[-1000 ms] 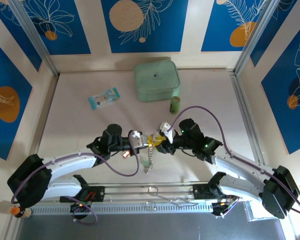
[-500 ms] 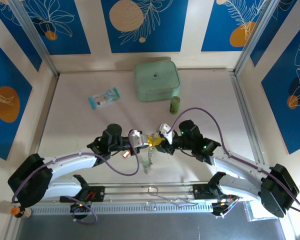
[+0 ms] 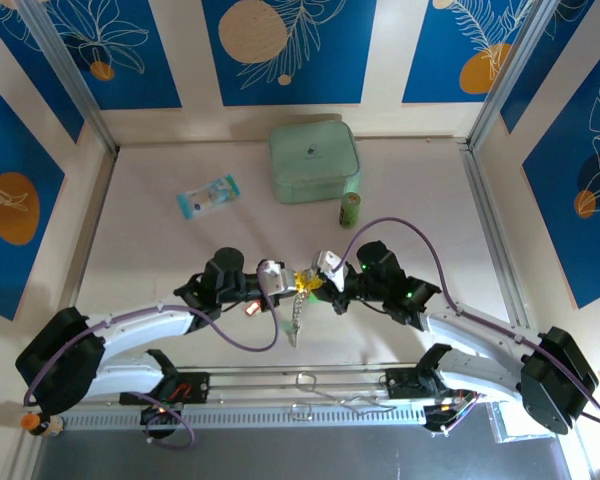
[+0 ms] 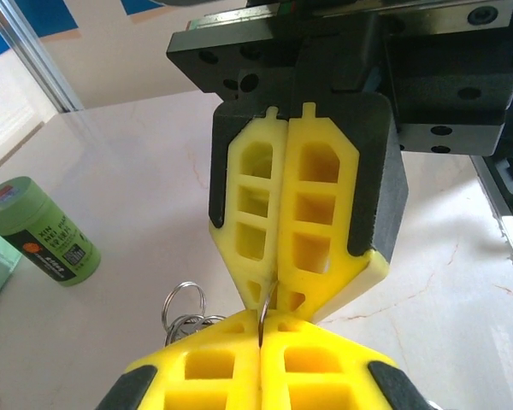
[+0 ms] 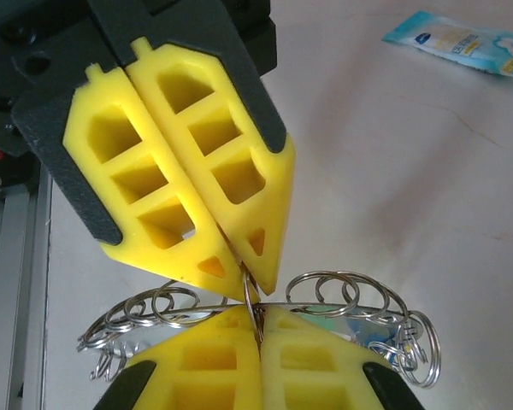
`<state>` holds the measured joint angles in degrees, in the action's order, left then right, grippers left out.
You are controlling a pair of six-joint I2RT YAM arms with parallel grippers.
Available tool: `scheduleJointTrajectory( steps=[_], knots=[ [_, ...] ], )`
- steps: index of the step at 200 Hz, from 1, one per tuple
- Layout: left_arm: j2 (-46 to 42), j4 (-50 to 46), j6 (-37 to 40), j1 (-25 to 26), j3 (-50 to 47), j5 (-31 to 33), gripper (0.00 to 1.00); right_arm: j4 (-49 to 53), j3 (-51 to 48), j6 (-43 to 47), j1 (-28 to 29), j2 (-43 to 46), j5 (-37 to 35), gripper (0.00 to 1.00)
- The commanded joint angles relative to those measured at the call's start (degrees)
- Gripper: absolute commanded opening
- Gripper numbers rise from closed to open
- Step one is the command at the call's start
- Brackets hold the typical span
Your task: Put the keys on the keyring
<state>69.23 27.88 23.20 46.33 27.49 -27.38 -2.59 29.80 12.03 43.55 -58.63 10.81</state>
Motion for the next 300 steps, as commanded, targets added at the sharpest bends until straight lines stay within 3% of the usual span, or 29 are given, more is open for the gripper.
scheduleJointTrajectory(
  steps=[1,42,87,117,159,189,202,221,255,300],
  knots=[
    [-0.33,-4.84,2.96,0.26,2.65,0.05,0.19,6.98,3.28,4.60,0.40,1.00,1.85,0.00],
    [1.07,-13.12,6.59,0.27,6.67,-1.52,0.25,19.24,8.50,9.76,1.48,-1.42,0.22,0.00],
    [1.28,-17.87,8.33,0.28,8.25,-3.55,0.26,21.21,11.82,11.48,2.49,-3.72,-1.57,0.00],
    [2.46,-20.30,8.97,0.28,9.55,-5.14,0.21,20.88,13.35,12.25,3.92,-4.77,-2.73,0.00],
    [2.39,-19.10,8.38,0.27,9.32,-5.62,0.00,18.21,12.95,11.03,4.99,-4.21,-4.19,0.00],
    [1.16,-14.67,5.80,0.26,7.05,-5.09,0.00,9.18,4.70,6.08,2.07,1.77,-2.42,0.39],
    [1.07,-11.30,3.67,0.27,5.62,-4.99,0.00,4.94,0.76,2.82,-0.40,4.66,1.42,0.44],
    [1.18,-7.44,0.84,0.34,4.23,-4.39,0.00,0.85,-2.95,-1.44,-1.65,7.68,3.45,0.45],
    [0.72,-4.05,-1.23,0.24,2.70,-3.31,0.00,-1.76,-6.28,-4.95,-1.63,10.90,-1.33,0.44],
    [0.83,-1.45,-2.00,0.25,1.96,-3.61,0.00,-1.26,-6.12,-5.52,-1.64,10.86,-0.02,0.35]
  ],
)
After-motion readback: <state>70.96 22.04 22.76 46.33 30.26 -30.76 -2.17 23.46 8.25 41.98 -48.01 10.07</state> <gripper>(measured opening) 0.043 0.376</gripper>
